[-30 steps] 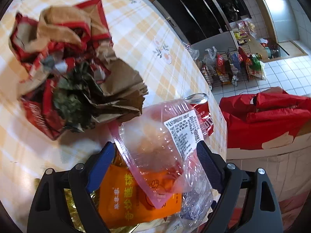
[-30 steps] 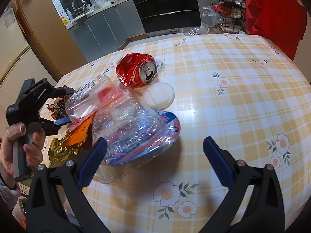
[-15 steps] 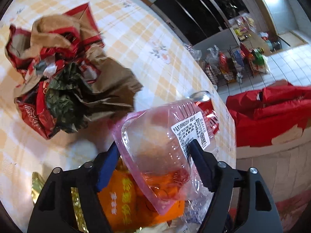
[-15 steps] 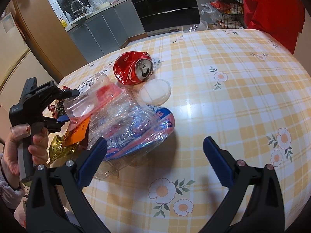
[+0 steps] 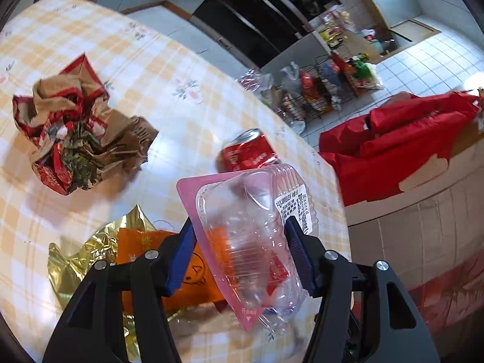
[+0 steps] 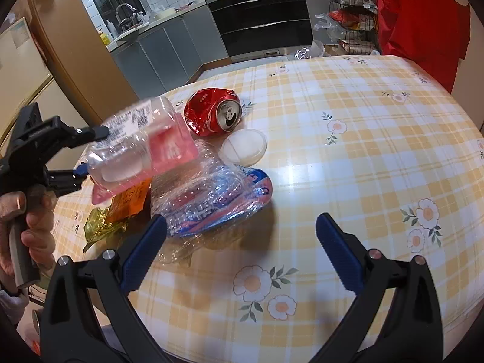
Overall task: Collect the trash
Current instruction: 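Grasp the clear pink-edged plastic clamshell with the left tool and lift it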
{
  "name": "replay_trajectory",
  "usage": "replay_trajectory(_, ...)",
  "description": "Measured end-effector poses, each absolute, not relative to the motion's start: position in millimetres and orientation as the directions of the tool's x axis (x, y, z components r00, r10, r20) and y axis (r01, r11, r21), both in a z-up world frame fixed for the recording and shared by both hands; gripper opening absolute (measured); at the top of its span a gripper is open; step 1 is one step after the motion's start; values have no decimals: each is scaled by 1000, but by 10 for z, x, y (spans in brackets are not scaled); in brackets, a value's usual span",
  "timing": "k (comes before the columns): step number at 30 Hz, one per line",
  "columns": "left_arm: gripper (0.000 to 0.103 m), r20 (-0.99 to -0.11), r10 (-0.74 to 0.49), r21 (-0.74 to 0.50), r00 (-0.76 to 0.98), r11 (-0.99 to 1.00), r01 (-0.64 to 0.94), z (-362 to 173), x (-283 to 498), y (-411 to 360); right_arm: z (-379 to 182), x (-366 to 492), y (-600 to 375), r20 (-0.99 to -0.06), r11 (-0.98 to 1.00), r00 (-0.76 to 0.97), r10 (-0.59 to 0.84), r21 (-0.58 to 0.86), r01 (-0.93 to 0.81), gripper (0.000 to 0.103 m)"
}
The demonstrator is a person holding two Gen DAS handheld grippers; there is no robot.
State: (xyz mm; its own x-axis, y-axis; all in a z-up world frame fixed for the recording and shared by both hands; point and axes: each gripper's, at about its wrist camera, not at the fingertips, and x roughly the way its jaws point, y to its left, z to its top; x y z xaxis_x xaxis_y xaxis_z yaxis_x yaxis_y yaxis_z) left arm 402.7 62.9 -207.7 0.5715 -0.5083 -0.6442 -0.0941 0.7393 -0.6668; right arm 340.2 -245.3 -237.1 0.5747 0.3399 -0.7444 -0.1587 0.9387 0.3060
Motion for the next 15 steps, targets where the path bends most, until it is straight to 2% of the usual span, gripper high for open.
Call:
replay_trajectory(7,58,-619,-448,-612,645,790,-38,-1745,3610,718,-2374,3283,-2264,-761,947,566,319,227,-228,97)
replay_trajectory(15,58,-603,-345,-590,720,799,-111,-1632,3052,1238,-2315,3293,-1928,-787,933,545,290,107,-343,97)
